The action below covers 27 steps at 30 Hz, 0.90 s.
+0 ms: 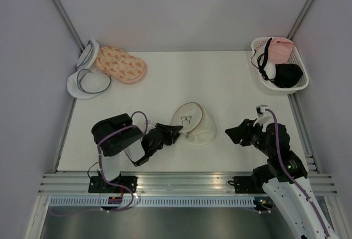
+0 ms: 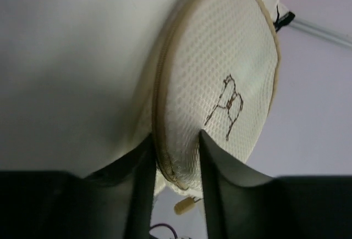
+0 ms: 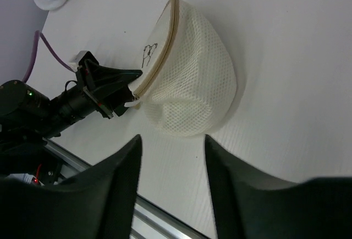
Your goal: Unzip the laundry bag and remove the bra
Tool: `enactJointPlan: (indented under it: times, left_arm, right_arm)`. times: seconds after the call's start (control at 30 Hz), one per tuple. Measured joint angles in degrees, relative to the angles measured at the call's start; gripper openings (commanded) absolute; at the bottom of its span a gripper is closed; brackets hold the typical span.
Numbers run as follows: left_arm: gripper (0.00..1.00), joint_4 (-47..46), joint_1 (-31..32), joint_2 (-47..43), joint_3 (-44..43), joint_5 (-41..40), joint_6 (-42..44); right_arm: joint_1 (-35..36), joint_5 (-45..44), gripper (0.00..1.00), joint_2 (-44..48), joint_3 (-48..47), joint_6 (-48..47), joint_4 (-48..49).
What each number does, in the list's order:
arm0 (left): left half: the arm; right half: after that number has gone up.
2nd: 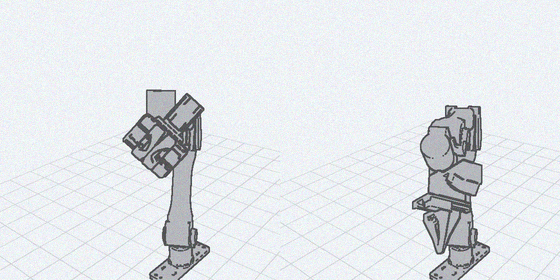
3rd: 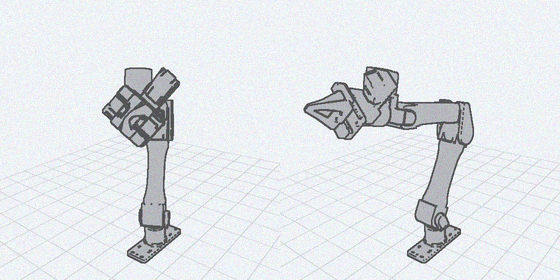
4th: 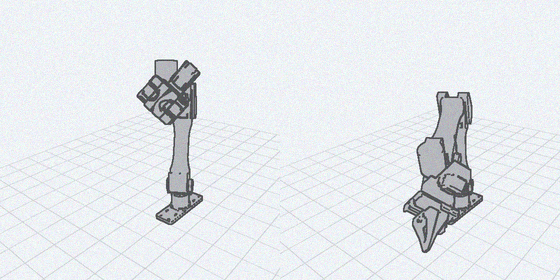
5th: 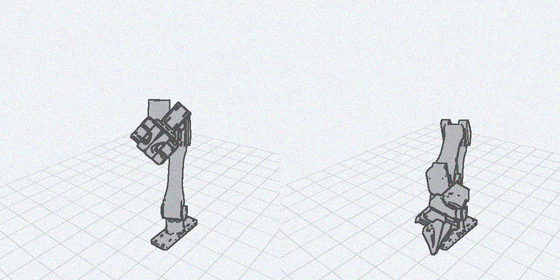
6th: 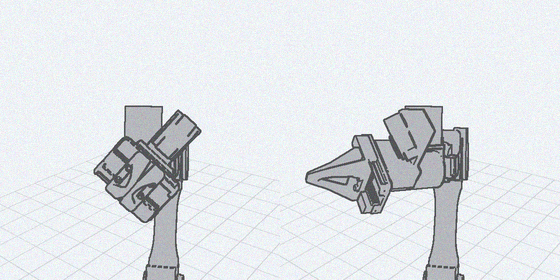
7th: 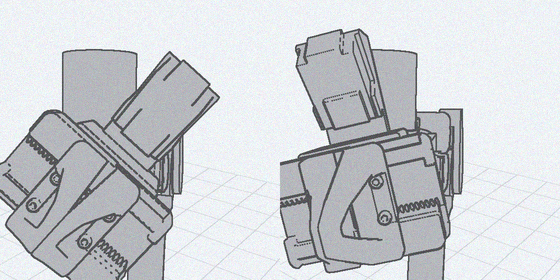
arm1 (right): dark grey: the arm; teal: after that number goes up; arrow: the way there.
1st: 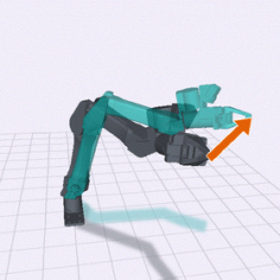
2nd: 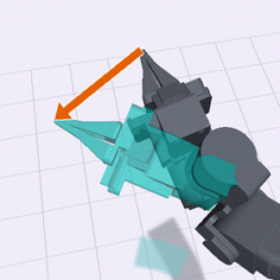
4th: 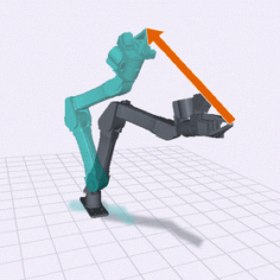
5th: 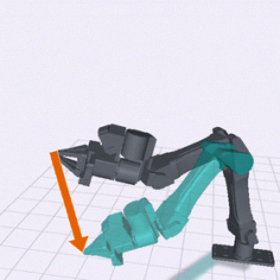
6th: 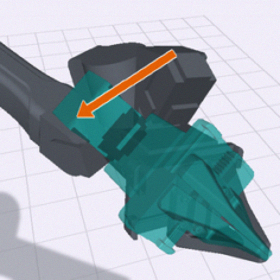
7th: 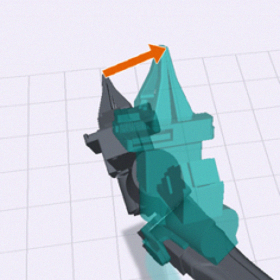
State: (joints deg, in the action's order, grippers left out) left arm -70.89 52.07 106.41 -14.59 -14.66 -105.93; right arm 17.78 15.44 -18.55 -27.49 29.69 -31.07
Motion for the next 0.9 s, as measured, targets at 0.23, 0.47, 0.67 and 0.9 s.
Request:
enactJointPlan:
  times: [0.23, 0.47, 0.67, 0.9]
  left_arm:
    - [0.02, -2.84, -3.58, 3.61, 0.44, 1.97, 2.10]
    - [0.02, -0.96, -4.96, -1.33, -1.66, 6.84, 10.51]
    - [0.02, 18.01, -1.99, -22.38, -12.66, 7.74, 26.14]
    - [0.02, 31.43, -0.33, -29.33, -20.31, 6.58, 37.86]
  right_arm:
    - [0.00, 2.97, 0.16, -0.11, -1.03, -1.20, -1.22]
    - [0.00, 4.50, 0.09, -2.58, -4.66, -1.84, -2.80]
    - [0.35, 6.12, 0.02, -6.93, -6.62, -2.12, -1.73]
    - [8.02, 3.19, 0.01, -13.16, -10.01, -2.05, 0.39]
